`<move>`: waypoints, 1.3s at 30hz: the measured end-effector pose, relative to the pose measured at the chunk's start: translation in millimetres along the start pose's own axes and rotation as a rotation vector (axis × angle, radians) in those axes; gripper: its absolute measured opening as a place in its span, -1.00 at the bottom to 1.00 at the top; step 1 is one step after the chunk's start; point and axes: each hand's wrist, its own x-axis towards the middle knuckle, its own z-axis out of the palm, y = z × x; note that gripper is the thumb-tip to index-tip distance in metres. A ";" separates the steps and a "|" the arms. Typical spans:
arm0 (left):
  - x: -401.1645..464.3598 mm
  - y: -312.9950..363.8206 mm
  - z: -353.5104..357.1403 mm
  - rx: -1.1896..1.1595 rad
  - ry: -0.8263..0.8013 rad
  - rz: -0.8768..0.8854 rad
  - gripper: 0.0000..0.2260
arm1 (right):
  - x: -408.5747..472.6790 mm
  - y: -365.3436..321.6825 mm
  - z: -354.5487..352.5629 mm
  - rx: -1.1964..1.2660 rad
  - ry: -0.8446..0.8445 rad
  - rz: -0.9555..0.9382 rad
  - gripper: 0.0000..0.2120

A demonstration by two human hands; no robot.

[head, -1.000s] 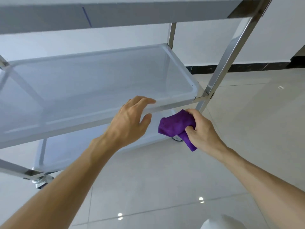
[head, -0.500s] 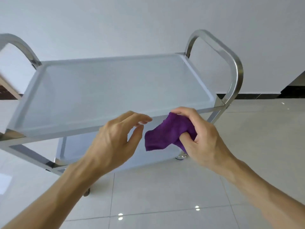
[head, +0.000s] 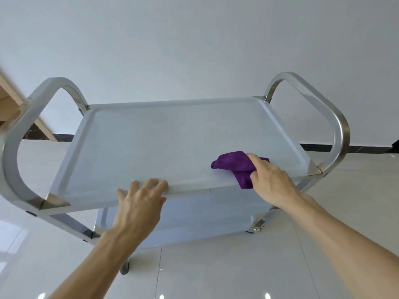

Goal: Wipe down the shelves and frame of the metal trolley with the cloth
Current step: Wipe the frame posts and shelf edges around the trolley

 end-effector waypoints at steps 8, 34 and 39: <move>32.7 8.8 8.3 0.027 0.175 0.099 -0.84 | 19.6 14.0 -9.4 -0.051 -0.027 0.014 -0.48; 289.3 80.1 31.0 0.069 0.172 0.146 -0.80 | 221.9 116.8 -41.5 -0.025 -0.018 0.161 -0.45; 317.5 85.7 28.0 0.080 0.136 0.154 -0.77 | 249.6 129.1 -46.2 -0.028 -0.039 0.145 -0.46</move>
